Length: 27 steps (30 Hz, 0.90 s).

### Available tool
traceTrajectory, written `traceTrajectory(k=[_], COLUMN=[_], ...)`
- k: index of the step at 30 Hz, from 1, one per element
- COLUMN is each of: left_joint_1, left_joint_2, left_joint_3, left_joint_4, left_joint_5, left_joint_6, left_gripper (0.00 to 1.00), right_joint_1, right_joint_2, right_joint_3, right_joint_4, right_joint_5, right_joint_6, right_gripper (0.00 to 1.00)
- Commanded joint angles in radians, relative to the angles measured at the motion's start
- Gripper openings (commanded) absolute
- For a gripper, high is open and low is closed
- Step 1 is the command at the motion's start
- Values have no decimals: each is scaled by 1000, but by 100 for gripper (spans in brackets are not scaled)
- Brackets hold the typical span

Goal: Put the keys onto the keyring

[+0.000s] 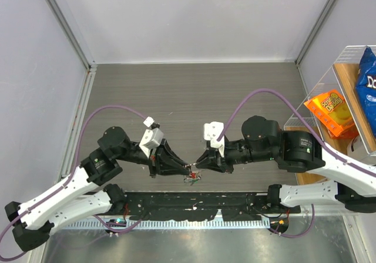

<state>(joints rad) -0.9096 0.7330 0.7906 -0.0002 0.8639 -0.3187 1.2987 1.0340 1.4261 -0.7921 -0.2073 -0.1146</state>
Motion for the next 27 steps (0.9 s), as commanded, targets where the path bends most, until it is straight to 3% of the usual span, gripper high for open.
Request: traceTrajectory(k=[1, 27], left_joint_1=[5, 3], left_joint_2=[-38, -133], left_joint_3=[-22, -209], left_joint_4=[127, 689], left_joint_5=[-16, -52], left_joint_6=[-40, -281], left_gripper=[0, 0], right_joint_1=[4, 4], right_joint_2=[-37, -94], right_joint_3=[0, -29], right_joint_4=[65, 186], right_joint_5=[-30, -127], right_joint_6=[33, 81], right_gripper=[9, 6])
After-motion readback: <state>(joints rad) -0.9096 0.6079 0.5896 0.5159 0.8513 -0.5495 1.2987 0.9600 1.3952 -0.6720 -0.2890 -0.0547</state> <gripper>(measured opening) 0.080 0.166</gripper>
